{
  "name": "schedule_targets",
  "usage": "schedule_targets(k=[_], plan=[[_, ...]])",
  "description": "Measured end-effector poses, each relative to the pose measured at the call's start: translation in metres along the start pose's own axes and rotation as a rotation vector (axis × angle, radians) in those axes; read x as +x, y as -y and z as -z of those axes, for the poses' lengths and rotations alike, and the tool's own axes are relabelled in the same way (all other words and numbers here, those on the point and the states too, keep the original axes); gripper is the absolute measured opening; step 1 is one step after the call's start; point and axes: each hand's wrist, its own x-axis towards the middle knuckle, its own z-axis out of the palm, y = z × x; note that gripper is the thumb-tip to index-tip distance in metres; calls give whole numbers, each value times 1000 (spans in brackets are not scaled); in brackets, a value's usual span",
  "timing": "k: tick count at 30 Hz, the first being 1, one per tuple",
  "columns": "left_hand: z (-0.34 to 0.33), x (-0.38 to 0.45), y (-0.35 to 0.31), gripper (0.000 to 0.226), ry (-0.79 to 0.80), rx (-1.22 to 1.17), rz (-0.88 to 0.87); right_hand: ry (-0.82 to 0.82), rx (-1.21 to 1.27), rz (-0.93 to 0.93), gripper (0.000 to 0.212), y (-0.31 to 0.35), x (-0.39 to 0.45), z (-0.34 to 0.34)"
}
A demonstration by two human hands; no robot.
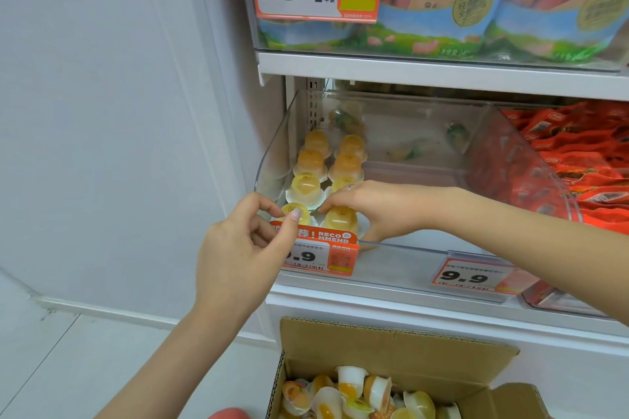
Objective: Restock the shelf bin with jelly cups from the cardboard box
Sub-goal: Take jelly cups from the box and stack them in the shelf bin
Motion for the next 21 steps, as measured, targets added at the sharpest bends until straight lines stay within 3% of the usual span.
schedule_targets(k=[3,7,10,13,14,16,18,21], plan=[[1,-1,-1,20,-5,5,-19,-81,-3,-44,70,0,-18,7],[0,-11,-3,21,-14,35,-125,-341,67,-96,57,11,-68,12],[-12,-34,2,26,56,239,-445,-651,171,-127,44,33,-115,-10],[-33,-71,18,27,240,337,-696,-747,200,-147,27,58,-149,-56],[-42,-85,27,27,315,389,-739,-715,204,-153,22,63,-157,-74],[-59,-116,49,26,570,585,-702,-496,229,-212,16,69,-169,-114],[-76,-142,78,24,857,753,-499,-205,231,-304,20,68,-178,-159],[-100,-173,123,21,1042,840,-198,107,277,-444,29,56,-179,-226]])
